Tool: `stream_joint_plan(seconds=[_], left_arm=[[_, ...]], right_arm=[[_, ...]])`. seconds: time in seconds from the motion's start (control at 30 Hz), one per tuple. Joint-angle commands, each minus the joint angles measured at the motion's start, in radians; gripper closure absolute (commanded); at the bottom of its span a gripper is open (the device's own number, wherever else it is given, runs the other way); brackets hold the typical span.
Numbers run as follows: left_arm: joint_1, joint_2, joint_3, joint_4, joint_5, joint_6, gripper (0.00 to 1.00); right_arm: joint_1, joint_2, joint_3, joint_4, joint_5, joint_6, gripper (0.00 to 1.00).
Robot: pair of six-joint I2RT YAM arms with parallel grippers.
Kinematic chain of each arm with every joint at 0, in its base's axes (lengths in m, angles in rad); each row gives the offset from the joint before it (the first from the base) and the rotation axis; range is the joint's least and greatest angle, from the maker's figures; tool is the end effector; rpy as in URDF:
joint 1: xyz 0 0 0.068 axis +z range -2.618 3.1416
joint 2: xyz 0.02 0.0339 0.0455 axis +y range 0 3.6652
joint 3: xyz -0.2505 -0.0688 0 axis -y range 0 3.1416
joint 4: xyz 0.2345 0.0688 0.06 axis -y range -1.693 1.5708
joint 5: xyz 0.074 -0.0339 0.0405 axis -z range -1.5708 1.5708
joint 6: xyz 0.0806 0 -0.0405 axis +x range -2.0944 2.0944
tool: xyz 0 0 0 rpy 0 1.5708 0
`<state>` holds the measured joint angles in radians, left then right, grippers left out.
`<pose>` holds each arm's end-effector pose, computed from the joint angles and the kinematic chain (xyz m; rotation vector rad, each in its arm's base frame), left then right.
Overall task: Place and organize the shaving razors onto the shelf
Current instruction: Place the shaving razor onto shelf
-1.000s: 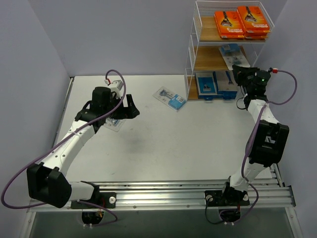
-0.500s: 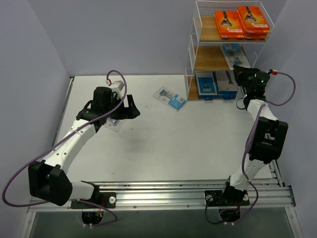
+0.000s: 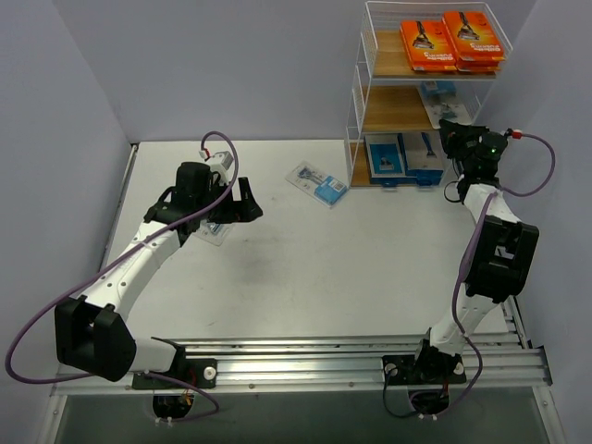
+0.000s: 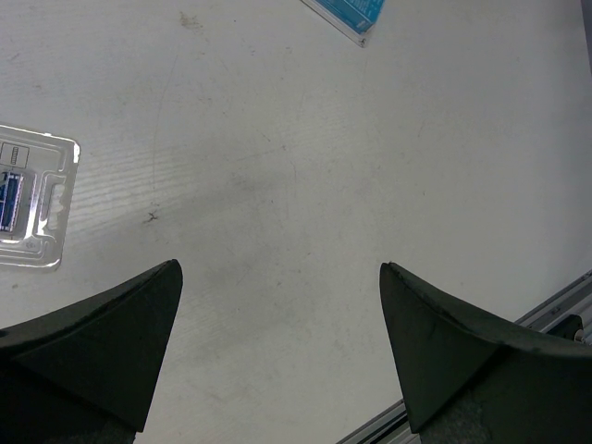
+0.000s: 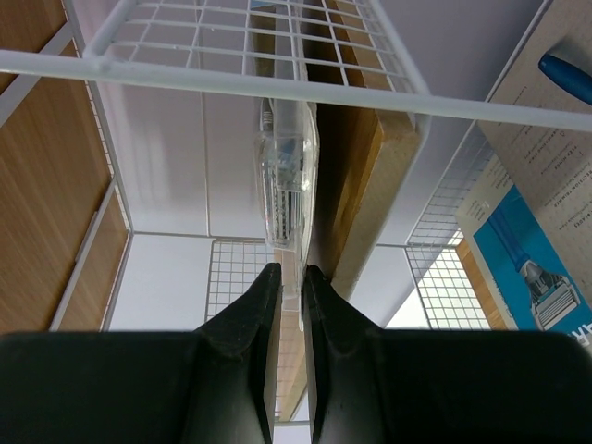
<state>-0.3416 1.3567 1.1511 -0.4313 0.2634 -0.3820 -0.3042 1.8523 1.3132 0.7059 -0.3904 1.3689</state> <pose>0.3045 -0.1305 0.2789 0.1055 2.2674 -0.6847 0.4558 -0.1109 0.3099 0.8666 1.2482 1.1401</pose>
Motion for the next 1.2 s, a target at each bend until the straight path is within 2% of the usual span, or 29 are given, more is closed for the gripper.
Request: stream_joint_plan(seconds=[0.0,0.37,0.4,0.53,0.63,1.17], left_arm=[[-0.004,0.001,0.042,0.017,0.016,-0.003,0.03],[-0.004,0.004,0.042,0.016,0.016,-0.003,0.03],[-0.004,0.002,0.042,0.016,0.016,-0.003,0.03],[-0.004,0.004,0.042,0.014,0.017,-0.003,0.03],[-0.004,0.005,0.042,0.016,0.019,-0.005,0.03],[-0.004,-0.001,0.041,0.012,0.020,-0.021,0.03]], right_arm=[[-0.013,0.015,0.049,0.050,0.012,-0.002,1.00],[-0.013,0.038,0.077,0.052,0.005,0.004,1.00],[-0.013,0.038,0.075,0.050,0.004,0.002,0.98],[-0.013,0.036,0.072,0.044,-0.004,-0.001,0.78],[-0.013,0.031,0.073,0.033,-0.007,-0.007,0.68],[-0.018,-0.021,0.150,-0.186,-0.022,-0.102,0.51]])
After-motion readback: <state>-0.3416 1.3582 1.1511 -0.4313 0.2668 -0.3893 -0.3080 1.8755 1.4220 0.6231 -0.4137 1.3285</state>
